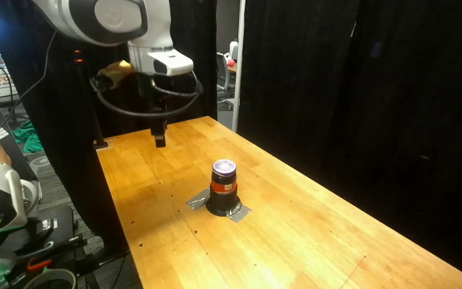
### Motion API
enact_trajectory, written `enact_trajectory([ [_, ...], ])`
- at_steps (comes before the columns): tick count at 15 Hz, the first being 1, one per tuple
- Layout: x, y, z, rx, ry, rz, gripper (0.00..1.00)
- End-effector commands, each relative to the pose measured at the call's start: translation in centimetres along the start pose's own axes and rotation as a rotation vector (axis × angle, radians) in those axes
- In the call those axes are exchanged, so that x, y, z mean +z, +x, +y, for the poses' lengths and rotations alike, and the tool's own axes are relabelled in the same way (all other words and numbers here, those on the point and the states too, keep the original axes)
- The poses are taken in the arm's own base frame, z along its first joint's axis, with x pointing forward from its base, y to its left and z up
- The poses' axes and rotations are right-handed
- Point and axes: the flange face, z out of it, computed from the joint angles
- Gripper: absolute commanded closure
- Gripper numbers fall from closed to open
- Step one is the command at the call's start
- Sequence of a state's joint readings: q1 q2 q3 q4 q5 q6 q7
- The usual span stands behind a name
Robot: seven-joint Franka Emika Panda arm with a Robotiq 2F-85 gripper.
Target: Put a rubber band around the base of the cup
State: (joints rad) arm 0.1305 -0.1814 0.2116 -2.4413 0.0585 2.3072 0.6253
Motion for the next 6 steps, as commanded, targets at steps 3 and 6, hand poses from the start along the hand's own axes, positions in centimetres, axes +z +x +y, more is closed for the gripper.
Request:
enact_trajectory([
  [3,-12.1,3.0,0.5,-0.018,0.023,-0.015,0.00],
  [6,-11.8,2.6,0.7,-0.007,0.010,0.005,0.00],
])
